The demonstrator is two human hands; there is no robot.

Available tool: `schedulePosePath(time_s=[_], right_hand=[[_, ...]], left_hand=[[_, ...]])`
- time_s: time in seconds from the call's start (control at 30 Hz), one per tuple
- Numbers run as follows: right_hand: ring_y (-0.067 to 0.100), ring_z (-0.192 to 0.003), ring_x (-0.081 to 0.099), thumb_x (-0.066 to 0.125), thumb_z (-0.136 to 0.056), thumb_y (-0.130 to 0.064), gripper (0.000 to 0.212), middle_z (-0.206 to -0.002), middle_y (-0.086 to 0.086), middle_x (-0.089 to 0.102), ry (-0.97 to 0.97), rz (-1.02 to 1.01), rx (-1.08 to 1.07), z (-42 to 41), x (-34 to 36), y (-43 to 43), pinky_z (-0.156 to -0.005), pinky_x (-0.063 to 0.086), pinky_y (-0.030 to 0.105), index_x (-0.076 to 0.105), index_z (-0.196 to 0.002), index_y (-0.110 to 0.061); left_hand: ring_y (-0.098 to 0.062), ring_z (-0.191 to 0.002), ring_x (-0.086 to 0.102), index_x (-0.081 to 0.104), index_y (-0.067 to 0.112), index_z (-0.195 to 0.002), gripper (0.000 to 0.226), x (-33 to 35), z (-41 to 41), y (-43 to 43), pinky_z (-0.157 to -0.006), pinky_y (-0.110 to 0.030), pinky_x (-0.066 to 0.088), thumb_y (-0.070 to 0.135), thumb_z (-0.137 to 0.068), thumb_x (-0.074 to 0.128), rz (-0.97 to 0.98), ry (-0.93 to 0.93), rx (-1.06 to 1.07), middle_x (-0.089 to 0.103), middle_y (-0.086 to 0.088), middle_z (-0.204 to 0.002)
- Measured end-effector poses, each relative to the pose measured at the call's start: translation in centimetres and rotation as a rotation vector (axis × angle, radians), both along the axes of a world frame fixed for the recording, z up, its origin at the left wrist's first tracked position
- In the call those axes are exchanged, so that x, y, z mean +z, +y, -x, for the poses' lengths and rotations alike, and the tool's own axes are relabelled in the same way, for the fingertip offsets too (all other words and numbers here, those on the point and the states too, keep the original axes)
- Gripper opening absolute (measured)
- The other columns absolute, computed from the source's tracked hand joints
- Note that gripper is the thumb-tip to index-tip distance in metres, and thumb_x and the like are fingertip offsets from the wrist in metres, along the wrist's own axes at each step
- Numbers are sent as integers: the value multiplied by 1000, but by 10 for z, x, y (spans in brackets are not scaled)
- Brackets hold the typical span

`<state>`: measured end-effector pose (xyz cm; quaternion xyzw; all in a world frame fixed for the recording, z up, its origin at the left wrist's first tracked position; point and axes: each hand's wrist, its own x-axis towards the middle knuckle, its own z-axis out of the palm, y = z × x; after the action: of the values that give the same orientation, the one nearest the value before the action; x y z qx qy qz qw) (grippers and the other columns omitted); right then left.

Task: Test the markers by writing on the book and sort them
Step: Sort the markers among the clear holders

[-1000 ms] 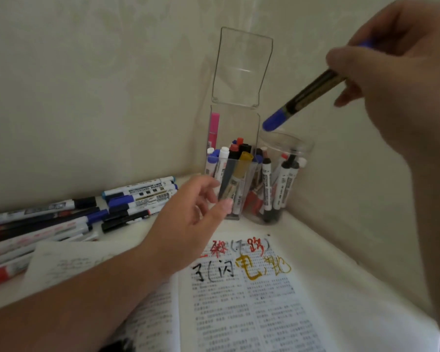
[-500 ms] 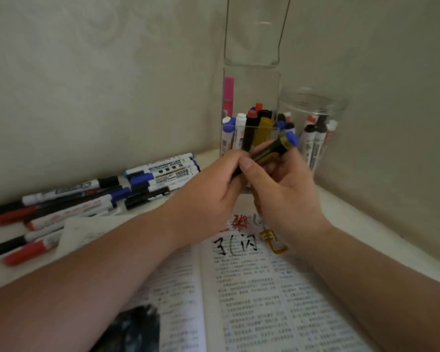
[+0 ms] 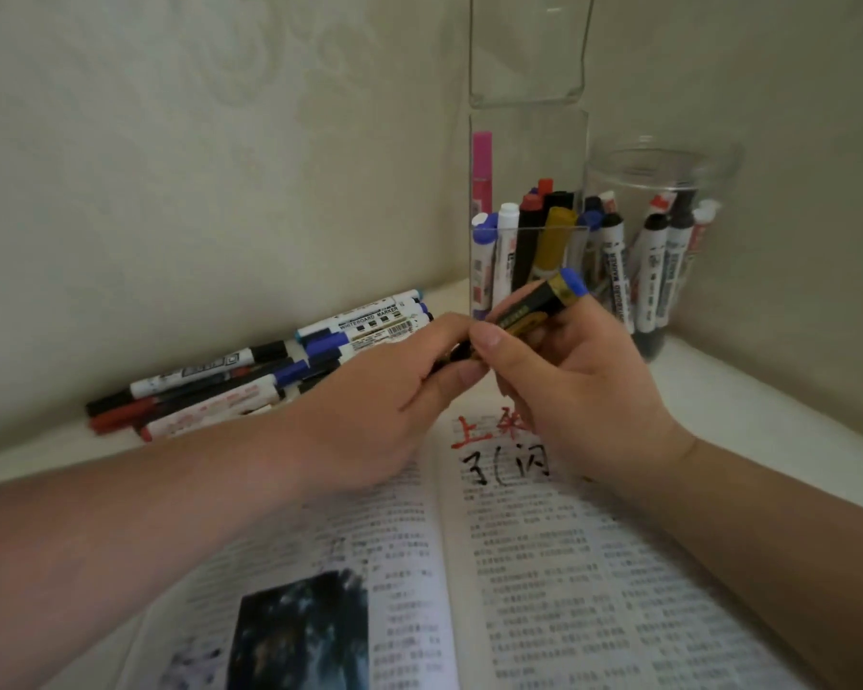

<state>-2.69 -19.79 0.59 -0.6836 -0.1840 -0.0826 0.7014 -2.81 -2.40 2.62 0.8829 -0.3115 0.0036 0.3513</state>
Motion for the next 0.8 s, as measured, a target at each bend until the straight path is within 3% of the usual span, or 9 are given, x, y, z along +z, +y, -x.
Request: schedulePosePath(time_s=[0.1, 0.17, 0.23, 0.3, 0.4, 0.5, 0.6, 0.67, 0.8], right_hand=[[4, -50, 55, 74, -88, -12, 14, -60, -6, 60, -30, 89, 51, 6, 9, -5, -50, 46, 15, 61, -91, -9], [6, -51, 52, 82, -83, -14, 22, -61, -4, 56, -78, 212, 15, 6, 14, -9, -49, 44, 19, 60, -83, -9], [7, -45, 44, 77, -73, -12, 21, -55, -1, 50, -34, 224, 36, 3, 17, -18, -44, 38, 18, 57, -74, -9], [11, -40, 42, 73, -62, -15, 14, -50, 3, 48, 75, 194, 174, 0, 20, -29, -41, 35, 18, 61, -69, -11], [29, -44, 58, 72, -64, -11, 14, -58, 25, 62, 217, 273, 372, 8, 23, -31, -42, 50, 31, 78, -77, -6], [33, -62, 72, 64, -70, -5, 21, -72, 26, 72, 346, 340, 376, 14, 24, -25, -60, 63, 37, 79, -84, -4], [35, -69, 74, 73, -72, -8, 14, -75, 24, 73, 374, 441, 328, 15, 27, -23, -66, 63, 38, 78, -85, -6], [38, -68, 73, 77, -76, -9, 8, -74, 25, 72, 397, 495, 292, 20, 30, -23, -69, 64, 45, 74, -83, -7], [40, -61, 71, 77, -83, 2, 12, -71, 30, 70, 459, 494, 211, 35, 23, -19, -60, 61, 38, 69, -78, -5]], left_hand=[[5, -64, 55, 48, 47, -102, 8, -9, 4, 4, -60, -8, 39, 50, -98, 42, 40, -63, 17, 59, 28, -72], [-1, -62, 53, 50, 49, -105, 17, -19, 4, 9, -59, -13, 39, 61, -98, 41, 74, 8, 30, 59, 17, -73], [-4, -71, 55, 47, 51, -117, 27, -26, 2, 18, -66, -19, 40, 66, -95, 42, 98, 140, 28, 61, 15, -82], [-10, -80, 59, 46, 50, -119, 22, -27, -2, 28, -72, -28, 46, 49, -97, 48, 111, 225, 33, 63, 12, -94], [-12, -74, 59, 46, 48, -110, 37, -26, -11, 39, -65, -27, 50, 15, -95, 52, 21, 198, 68, 62, 17, -104], [-5, -85, 58, 48, 50, -108, 24, -27, -16, 36, -69, -21, 49, 44, -87, 59, -211, 82, 8, 56, 25, -108], [3, -98, 53, 51, 51, -113, 46, -28, -17, 33, -79, -21, 45, 78, -76, 57, -395, -15, -125, 47, 26, -109], [7, -104, 49, 51, 51, -116, 55, -25, -14, 34, -83, -17, 41, 82, -72, 59, -400, -4, -140, 44, 27, -114], [10, -105, 47, 48, 55, -120, 47, -24, -12, 36, -89, -20, 43, 74, -79, 61, -405, 17, -138, 41, 30, -116]])
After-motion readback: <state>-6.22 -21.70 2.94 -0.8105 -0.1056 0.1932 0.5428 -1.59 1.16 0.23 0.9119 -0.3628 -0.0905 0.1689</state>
